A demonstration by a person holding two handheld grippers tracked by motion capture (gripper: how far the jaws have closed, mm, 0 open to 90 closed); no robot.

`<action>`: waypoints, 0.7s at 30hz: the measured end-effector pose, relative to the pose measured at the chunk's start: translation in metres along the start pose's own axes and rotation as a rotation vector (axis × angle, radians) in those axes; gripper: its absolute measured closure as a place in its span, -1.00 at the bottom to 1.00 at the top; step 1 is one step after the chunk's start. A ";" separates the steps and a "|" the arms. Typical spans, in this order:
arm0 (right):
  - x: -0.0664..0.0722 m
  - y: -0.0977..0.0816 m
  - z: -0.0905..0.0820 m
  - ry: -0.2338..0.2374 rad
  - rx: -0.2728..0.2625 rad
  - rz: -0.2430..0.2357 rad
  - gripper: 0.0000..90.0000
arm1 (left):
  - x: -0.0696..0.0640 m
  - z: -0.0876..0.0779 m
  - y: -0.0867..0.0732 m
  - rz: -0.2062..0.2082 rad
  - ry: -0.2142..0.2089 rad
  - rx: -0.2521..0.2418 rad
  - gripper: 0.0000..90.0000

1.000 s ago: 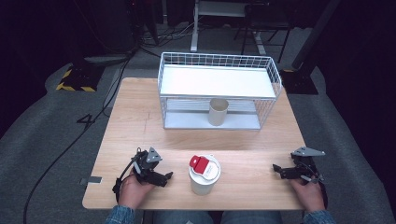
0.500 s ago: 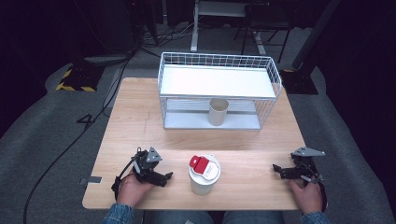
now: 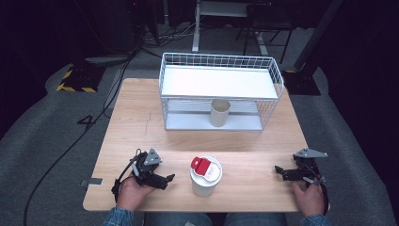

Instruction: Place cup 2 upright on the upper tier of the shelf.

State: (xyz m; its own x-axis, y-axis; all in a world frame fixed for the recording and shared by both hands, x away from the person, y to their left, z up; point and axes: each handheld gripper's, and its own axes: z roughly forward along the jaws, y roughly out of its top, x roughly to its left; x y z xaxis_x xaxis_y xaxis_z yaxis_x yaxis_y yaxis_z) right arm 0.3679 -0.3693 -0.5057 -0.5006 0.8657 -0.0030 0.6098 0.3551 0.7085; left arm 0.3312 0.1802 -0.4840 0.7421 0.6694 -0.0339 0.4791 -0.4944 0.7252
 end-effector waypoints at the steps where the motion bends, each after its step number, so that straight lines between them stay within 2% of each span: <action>1: 0.000 0.000 0.000 0.000 0.000 0.000 -0.99 | -0.001 -0.003 0.000 -0.003 -0.005 -0.017 -0.96; 6: 0.000 0.000 0.000 -0.002 0.000 0.000 -0.99 | -0.009 -0.022 -0.003 0.028 -0.047 -0.118 -0.97; 12: 0.000 0.000 0.000 -0.002 0.000 0.000 -0.99 | -0.025 -0.037 -0.003 0.050 -0.102 -0.230 -0.97; 16: 0.000 0.000 0.000 -0.002 0.000 0.000 -0.99 | -0.034 -0.042 0.000 0.069 -0.131 -0.289 -0.98; 21: 0.000 0.000 0.000 -0.002 0.000 0.000 -0.99 | -0.045 -0.038 0.002 0.090 -0.202 -0.347 -1.00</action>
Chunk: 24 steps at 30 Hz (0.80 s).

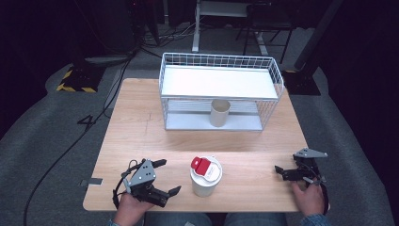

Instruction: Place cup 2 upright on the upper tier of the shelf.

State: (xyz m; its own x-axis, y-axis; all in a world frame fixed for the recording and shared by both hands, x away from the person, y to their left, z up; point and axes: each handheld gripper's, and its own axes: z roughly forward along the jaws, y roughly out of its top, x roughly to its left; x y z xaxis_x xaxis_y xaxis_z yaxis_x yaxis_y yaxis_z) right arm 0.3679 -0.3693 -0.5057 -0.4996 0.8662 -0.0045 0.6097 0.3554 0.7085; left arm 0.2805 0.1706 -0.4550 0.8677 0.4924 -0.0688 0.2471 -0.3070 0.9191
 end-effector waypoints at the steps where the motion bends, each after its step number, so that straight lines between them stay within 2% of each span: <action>1: 0.000 0.000 0.000 0.000 0.000 0.001 -0.99 | -0.002 0.002 0.000 -0.001 -0.013 -0.011 -1.00; 6: 0.000 0.000 0.000 0.001 0.000 -0.001 -0.99 | -0.006 0.006 0.001 0.007 -0.025 -0.047 -1.00; 10: 0.000 0.000 0.000 0.000 -0.001 0.001 -0.99 | -0.008 0.014 0.002 0.012 -0.043 -0.037 -1.00; 15: 0.000 0.000 0.000 0.000 0.000 0.001 -0.99 | -0.011 0.025 0.002 -0.002 -0.062 -0.037 -1.00; 18: 0.000 0.000 0.000 0.000 0.000 0.000 -0.99 | -0.013 0.033 0.003 0.008 -0.057 -0.023 -1.00; 24: 0.000 0.000 0.000 0.000 0.000 0.001 -0.99 | -0.016 0.046 0.005 0.013 -0.086 -0.024 -1.00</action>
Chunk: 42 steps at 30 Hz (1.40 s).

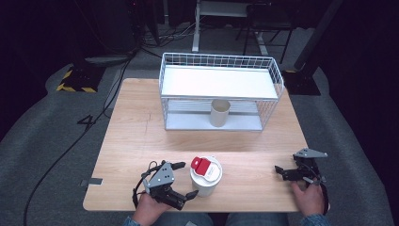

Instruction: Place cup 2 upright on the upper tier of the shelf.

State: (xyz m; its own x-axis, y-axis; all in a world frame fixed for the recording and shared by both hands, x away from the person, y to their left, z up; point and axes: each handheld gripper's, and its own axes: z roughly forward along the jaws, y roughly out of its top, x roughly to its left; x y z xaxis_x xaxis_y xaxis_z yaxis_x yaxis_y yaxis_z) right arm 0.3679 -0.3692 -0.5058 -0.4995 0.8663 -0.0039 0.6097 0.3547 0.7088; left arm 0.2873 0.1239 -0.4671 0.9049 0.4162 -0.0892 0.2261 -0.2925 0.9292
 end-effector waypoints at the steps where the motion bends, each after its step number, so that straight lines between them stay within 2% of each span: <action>1: 0.000 0.000 0.000 0.000 0.000 0.000 -0.99 | 0.000 0.003 0.000 0.000 -0.008 0.001 -1.00; 6: 0.000 0.000 0.000 -0.001 0.000 -0.001 -0.99 | -0.001 0.014 0.001 -0.006 -0.027 0.001 -1.00; 10: 0.000 0.000 0.000 -0.001 0.000 -0.001 -0.99 | -0.001 0.022 -0.001 0.025 -0.010 0.007 -1.00; 14: 0.000 0.000 0.000 -0.001 0.000 -0.001 -0.99 | 0.001 0.028 -0.004 0.013 -0.018 -0.008 -1.00; 20: 0.000 0.000 0.000 0.000 0.000 -0.001 -0.99 | -0.004 0.038 -0.003 0.011 -0.025 -0.024 -1.00; 23: 0.000 0.000 0.000 -0.001 0.000 -0.001 -0.99 | -0.006 0.044 -0.003 0.007 -0.024 -0.021 -1.00; 25: 0.000 0.000 0.000 -0.001 0.000 -0.001 -0.99 | -0.007 0.047 -0.003 0.011 -0.008 -0.017 -1.00; 28: 0.000 0.000 0.000 -0.001 0.000 -0.001 -0.99 | -0.006 0.049 -0.004 -0.001 0.006 -0.027 -1.00; 30: 0.000 0.000 0.000 0.000 0.000 -0.001 -0.99 | -0.005 0.050 -0.005 -0.020 0.001 -0.037 -1.00; 34: 0.000 0.000 0.000 0.001 0.000 -0.001 -0.99 | -0.006 0.054 -0.005 -0.029 -0.002 -0.044 -1.00; 38: 0.000 0.000 0.000 0.000 0.000 -0.001 -0.99 | -0.005 0.057 -0.007 -0.047 -0.029 -0.065 -0.88; 42: 0.000 0.000 0.000 0.000 0.000 -0.001 -0.99 | -0.006 0.057 -0.007 -0.030 -0.019 -0.064 -0.83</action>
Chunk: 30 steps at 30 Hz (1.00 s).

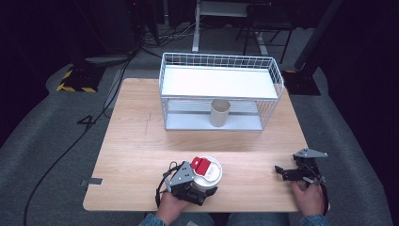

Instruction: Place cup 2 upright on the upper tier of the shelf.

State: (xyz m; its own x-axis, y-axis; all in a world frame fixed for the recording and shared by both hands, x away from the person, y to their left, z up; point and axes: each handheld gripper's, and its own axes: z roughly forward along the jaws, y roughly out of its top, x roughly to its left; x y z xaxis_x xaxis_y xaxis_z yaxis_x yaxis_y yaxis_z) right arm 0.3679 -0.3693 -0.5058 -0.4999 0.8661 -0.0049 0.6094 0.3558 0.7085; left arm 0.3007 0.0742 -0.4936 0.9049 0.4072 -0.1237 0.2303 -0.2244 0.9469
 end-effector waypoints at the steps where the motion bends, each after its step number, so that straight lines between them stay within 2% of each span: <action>1: 0.000 0.000 0.000 0.000 0.000 0.001 -0.99 | 0.000 0.000 0.000 0.003 0.000 -0.002 -0.83; 16: 0.000 0.000 0.000 0.001 0.000 0.000 -0.99 | 0.000 0.000 0.000 0.011 -0.002 0.004 -0.81; 26: 0.000 0.000 0.000 0.000 0.000 0.001 -0.99 | -0.001 -0.001 0.001 0.033 0.017 0.006 -0.79; 30: 0.000 0.000 0.000 0.000 0.000 0.001 -0.99 | -0.002 -0.003 0.004 0.029 0.009 -0.013 -0.79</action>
State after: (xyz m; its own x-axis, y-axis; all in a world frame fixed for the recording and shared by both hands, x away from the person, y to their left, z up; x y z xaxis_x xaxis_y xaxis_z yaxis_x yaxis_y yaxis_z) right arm 0.3679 -0.3692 -0.5057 -0.4994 0.8664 -0.0038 0.6097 0.3546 0.7089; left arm 0.2993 0.0750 -0.4891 0.9077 0.4090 -0.0935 0.1995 -0.2247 0.9538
